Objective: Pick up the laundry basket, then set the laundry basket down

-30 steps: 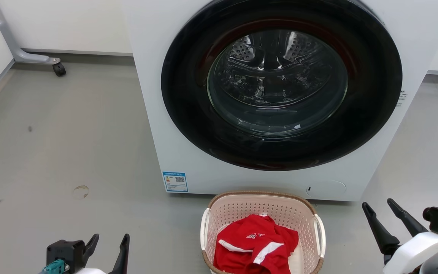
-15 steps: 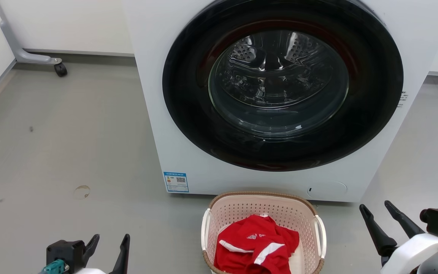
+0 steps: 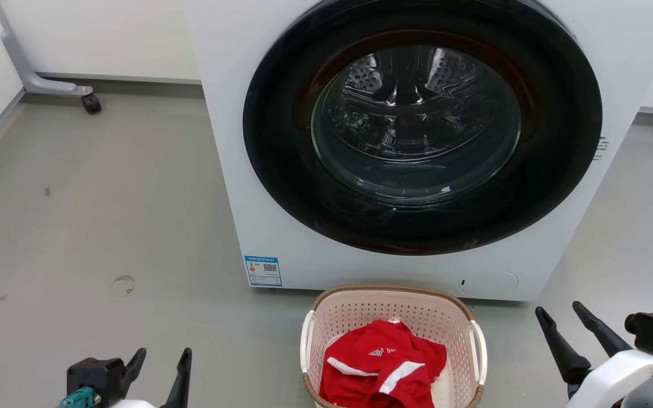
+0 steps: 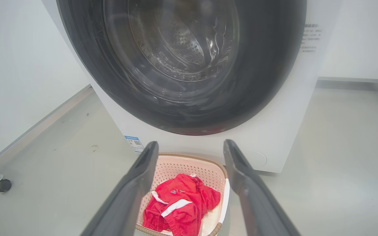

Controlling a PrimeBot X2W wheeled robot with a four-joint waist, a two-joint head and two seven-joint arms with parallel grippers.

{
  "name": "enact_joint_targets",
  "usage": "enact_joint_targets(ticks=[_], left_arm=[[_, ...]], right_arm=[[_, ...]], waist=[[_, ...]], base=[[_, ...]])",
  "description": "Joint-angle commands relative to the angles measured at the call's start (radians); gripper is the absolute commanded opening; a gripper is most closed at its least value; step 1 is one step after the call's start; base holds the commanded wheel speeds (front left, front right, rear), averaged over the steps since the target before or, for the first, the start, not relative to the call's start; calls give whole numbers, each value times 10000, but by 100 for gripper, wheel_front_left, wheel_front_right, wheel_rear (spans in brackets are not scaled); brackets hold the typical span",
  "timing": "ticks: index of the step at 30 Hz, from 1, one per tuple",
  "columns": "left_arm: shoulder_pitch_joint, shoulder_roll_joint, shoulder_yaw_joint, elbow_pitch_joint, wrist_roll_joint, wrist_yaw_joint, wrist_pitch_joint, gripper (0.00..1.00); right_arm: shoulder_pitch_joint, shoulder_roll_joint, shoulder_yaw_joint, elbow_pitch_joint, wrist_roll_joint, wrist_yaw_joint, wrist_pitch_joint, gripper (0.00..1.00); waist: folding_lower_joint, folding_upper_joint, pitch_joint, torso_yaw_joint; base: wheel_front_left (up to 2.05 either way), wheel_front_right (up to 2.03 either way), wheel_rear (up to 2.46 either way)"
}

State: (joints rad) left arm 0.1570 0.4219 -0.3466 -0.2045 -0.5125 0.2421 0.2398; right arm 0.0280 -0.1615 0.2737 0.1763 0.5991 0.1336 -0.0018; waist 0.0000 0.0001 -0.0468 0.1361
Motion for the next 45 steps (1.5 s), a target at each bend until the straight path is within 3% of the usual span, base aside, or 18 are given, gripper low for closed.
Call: enact_joint_targets(ticks=[1, 31, 32, 40, 45], left_arm=[[-559, 180, 395, -220, -95, 41, -136, 100], [-760, 350, 291, 2, -31, -12, -301, 100], [-44, 123, -97, 251, -81, -3, -200, 0], [-13, -266, 5, 733, -673, -172, -270, 0], [-128, -399, 184, 909, -1123, -323, -324, 0]], right_arm=[[-351, -259, 136, -226, 24, -29, -186, 100], [-359, -276, 152, -360, -30, -29, -105, 100], [6, 14, 16, -19, 4, 0, 4, 0], [109, 317, -103, 238, 540, 0, 70, 0], [37, 346, -253, 276, 948, -1, 109, 0]], waist=[[0, -1, 6, 5], [0, -1, -20, 15], [0, -1, -21, 16], [22, -1, -14, -55], [1, -1, 24, -111]], base=[[0, 0, 0], [0, 0, 0], [0, 0, 0], [0, 0, 0], [0, 0, 0]])
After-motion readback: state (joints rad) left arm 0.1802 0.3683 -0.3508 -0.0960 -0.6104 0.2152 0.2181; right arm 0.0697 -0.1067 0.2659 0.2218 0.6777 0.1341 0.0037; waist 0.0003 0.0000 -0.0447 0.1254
